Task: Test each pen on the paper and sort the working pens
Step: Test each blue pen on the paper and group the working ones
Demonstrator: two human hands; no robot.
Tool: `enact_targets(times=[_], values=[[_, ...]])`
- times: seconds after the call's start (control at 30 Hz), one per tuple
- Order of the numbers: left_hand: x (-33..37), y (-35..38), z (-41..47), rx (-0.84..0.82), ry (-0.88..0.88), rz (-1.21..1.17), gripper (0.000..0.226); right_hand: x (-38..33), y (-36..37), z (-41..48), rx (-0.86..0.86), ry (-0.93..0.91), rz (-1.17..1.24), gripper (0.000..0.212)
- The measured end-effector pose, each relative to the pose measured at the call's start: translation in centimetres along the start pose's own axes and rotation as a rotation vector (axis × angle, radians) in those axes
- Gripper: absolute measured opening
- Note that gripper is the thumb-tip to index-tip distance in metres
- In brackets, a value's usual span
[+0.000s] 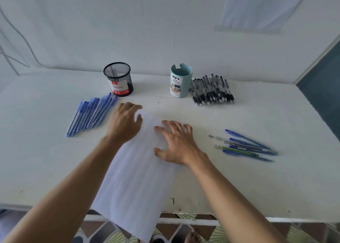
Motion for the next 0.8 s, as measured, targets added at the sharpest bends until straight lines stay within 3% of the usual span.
enact_targets(times=[0.07, 0.2, 0.33, 0.47, 0.57, 0.67, 0.8], values=[[2.5, 2.0, -0.1, -0.105, 0.078, 0.0, 0.038, 0.7, -0.5, -0.2, 0.046, 0.027, 0.026, 0.066], [3.8, 5.0, -0.3, -0.257, 0.042, 0.005, 0.058, 4.6, -3.4, -1.9, 0.327, 0.222, 0.091, 0.044], [4.4, 5.2, -0.2, -0.243, 0.032, -0.016, 0.05, 11.7, -5.9, -6.3, 0.512, 0.553, 0.202, 0.029], [4.5, 5.0, 0.0, -0.227, 0.027, -0.04, 0.047, 16.8, -5.7, -9.4, 0.358, 0.803, 0.19, 0.037], [4.5, 5.0, -0.2, -0.233, 0.017, -0.052, 0.056, 18.0, -5.1, -9.9, 0.302, 0.846, 0.218, 0.031], [4.5, 5.0, -0.2, -0.228, 0.021, -0.053, 0.049, 17.9, -5.4, -9.7, 0.359, 0.826, 0.19, 0.015], [4.4, 5.0, -0.2, -0.222, 0.008, -0.058, 0.048, 16.3, -6.2, -8.5, 0.441, 0.764, 0.093, 0.016]])
Point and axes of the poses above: each hand's wrist, its own z-axis towards the middle knuckle, its own y-axis out of the palm, x = y × z, the point moved 9 cm from there along z, towards the middle knuckle, and after that the axes turned 12 degrees about -x, right-handed, at the moved point
